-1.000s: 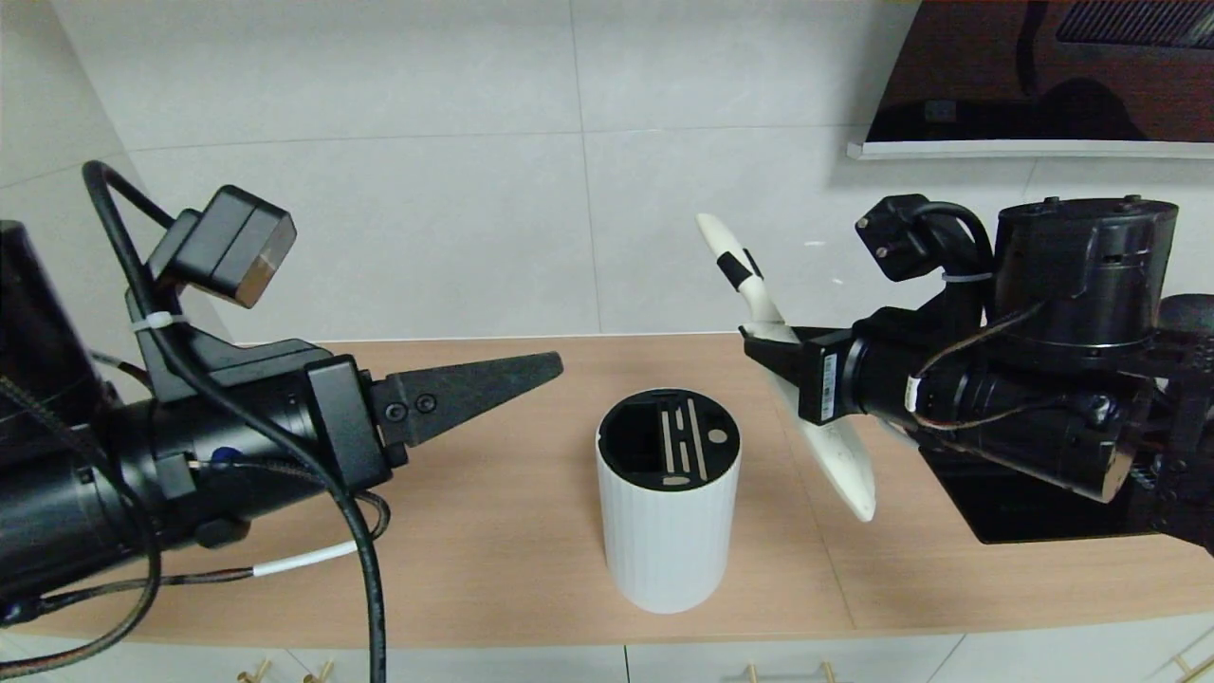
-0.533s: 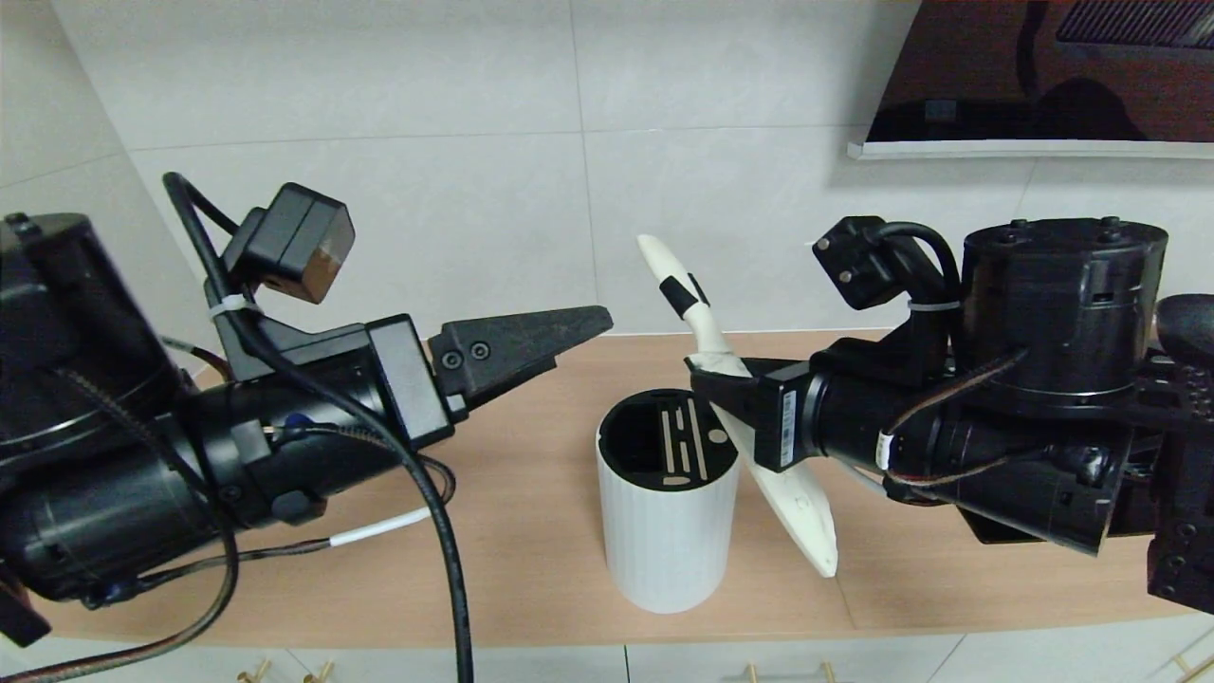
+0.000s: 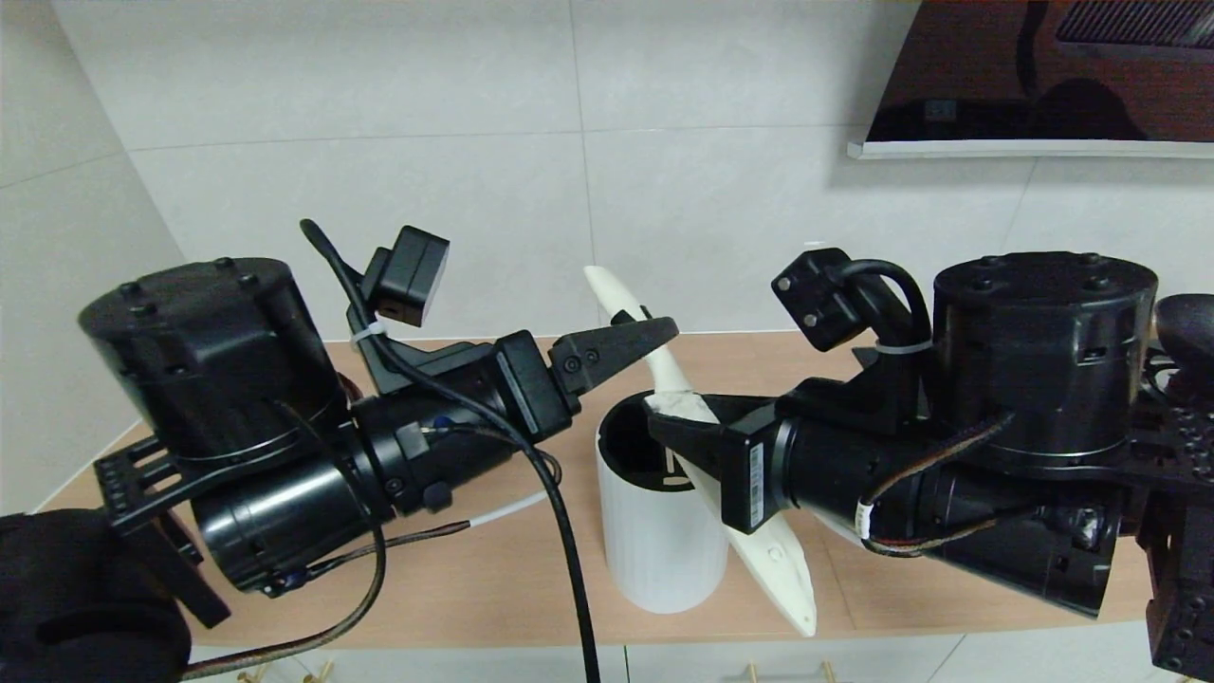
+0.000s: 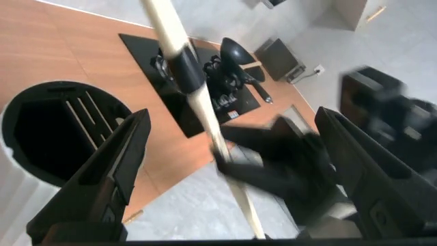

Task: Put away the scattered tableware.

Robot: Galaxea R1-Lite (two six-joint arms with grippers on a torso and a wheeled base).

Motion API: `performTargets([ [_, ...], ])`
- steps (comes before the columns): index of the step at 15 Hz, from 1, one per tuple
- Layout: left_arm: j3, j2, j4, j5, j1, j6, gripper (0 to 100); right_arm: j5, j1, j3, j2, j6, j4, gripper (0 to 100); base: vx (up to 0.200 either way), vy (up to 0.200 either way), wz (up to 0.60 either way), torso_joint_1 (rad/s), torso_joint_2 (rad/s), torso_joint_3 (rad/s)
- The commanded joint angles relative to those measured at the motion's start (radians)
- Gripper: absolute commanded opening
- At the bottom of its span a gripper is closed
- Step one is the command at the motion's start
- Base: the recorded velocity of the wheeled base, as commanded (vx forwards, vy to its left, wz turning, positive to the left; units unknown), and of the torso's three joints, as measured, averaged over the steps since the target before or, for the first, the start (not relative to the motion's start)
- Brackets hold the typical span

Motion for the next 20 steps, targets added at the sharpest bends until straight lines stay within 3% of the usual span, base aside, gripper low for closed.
performTargets([
  [1, 0.002, 0.037, -0.014, 0.004, -0.006, -0.001, 100, 0.0, 0.014, 0.001, 0.008, 0.001, 0.0, 0, 0.0, 0.0, 0.0, 0.0, 0.0, 0.0],
  [4, 0.002, 0.085, -0.077, 0.041, -0.009, 0.001, 100, 0.0, 0.019, 0.001, 0.017, 0.001, 0.0, 0, 0.0, 0.0, 0.0, 0.0, 0.0, 0.0],
  [18, -0.027, 0.118, -0.077, 0.09, -0.003, 0.005, 100, 0.001, 0.029, 0.013, 0.015, 0.0, 0.004, 0, 0.0, 0.0, 0.0, 0.0, 0.0, 0.0],
  [19, -0.027, 0.12, -0.077, 0.09, -0.001, 0.005, 0, 0.001, 0.029, 0.013, 0.015, 0.001, 0.004, 0, 0.0, 0.0, 0.0, 0.0, 0.0, 0.0],
  [20, -0.027, 0.12, -0.077, 0.09, -0.003, 0.007, 0, 0.001, 0.028, 0.013, 0.017, 0.0, 0.004, 0, 0.0, 0.0, 0.0, 0.0, 0.0, 0.0],
])
